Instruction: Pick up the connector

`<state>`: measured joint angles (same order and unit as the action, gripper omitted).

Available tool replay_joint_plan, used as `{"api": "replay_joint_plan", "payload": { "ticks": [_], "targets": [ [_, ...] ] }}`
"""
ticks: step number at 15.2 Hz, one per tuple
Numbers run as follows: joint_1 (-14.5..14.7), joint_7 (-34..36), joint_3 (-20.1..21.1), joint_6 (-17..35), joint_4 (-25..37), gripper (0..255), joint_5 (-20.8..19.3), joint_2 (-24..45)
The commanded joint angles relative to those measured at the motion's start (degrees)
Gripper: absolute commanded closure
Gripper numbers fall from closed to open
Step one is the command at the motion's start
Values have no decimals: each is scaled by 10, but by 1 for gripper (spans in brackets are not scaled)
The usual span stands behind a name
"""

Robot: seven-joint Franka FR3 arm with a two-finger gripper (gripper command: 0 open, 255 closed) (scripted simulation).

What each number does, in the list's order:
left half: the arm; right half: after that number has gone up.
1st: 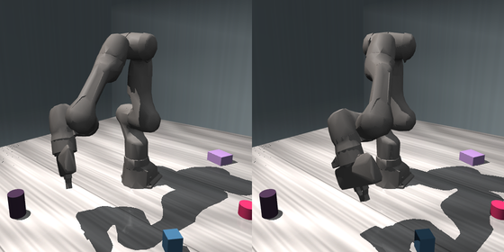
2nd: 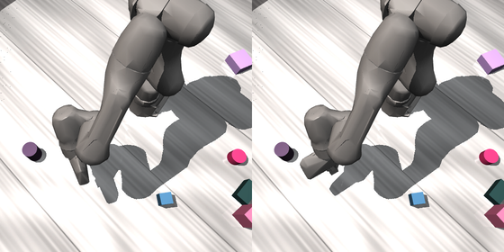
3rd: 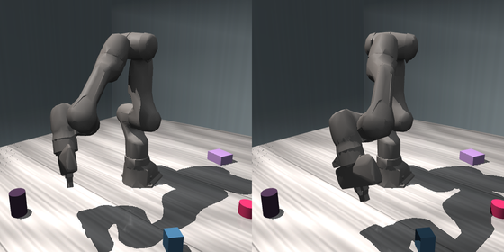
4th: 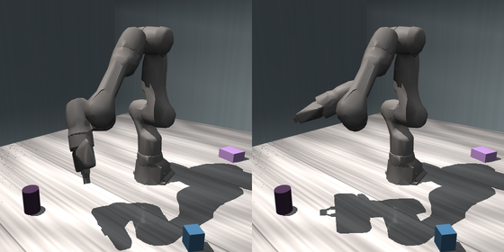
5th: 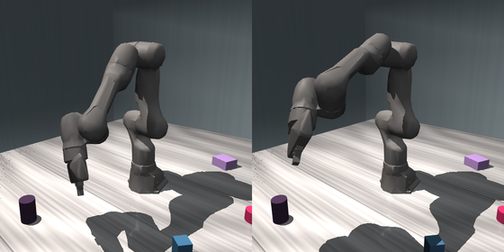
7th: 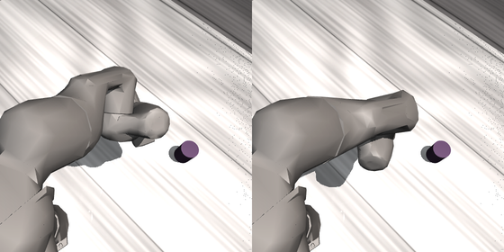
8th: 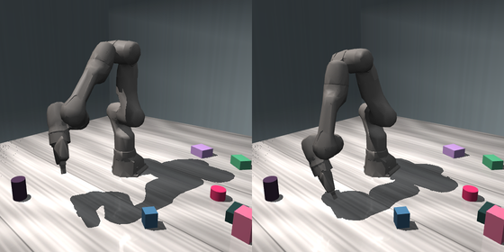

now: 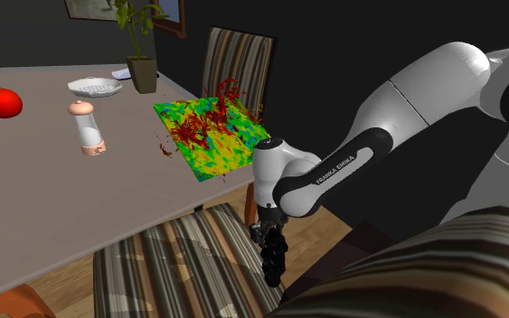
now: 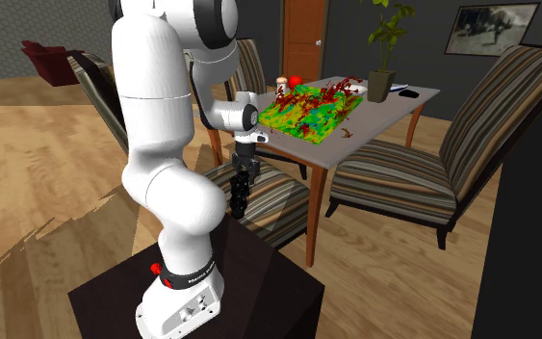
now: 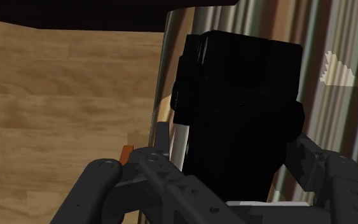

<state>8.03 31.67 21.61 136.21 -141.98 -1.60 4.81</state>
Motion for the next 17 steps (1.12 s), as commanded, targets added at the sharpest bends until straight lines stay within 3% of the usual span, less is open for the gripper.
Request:
{"api": "replay_joint_plan", "payload": {
  "ticks": [1,9,17],
  "targets": [
    [0,1,0,1,0,255,-1,1],
    [0,1,0,2,0,255,-1,2],
    [-1,-20,3,-63,11,255,29,-56]
  ]
}}
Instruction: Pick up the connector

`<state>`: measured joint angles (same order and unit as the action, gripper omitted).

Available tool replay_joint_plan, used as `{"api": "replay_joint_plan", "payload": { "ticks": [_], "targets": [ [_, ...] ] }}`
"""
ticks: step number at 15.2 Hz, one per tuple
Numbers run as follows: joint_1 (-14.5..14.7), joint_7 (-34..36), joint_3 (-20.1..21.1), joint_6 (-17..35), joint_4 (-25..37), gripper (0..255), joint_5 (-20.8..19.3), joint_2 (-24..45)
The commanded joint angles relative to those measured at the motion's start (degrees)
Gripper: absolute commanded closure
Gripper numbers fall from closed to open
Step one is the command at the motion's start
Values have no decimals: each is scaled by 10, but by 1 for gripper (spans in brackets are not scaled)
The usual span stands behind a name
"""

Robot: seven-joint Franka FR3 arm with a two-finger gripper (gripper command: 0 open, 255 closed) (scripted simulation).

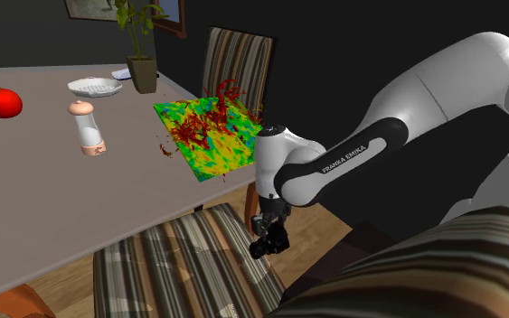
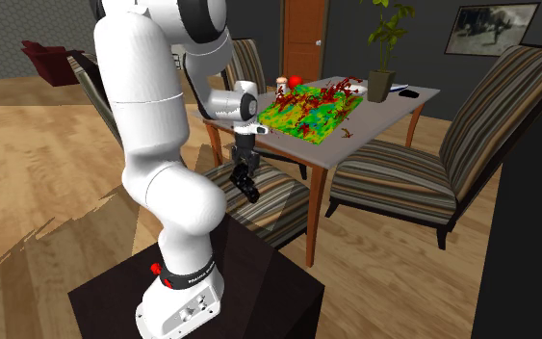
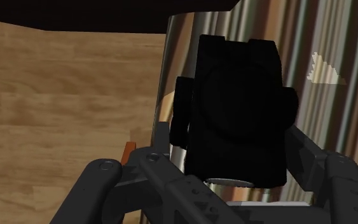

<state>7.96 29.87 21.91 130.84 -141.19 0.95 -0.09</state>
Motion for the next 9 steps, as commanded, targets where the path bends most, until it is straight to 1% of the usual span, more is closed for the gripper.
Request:
{"api": "replay_joint_plan", "payload": {
  "ticks": [1,7,9],
  "targets": [
    [0,-4,0,-18,5,255,7,-14],
    [1,-16,-2,-68,20,255,21,-51],
    [1,-16,-2,-69,20,255,22,-52]
  ]
}}
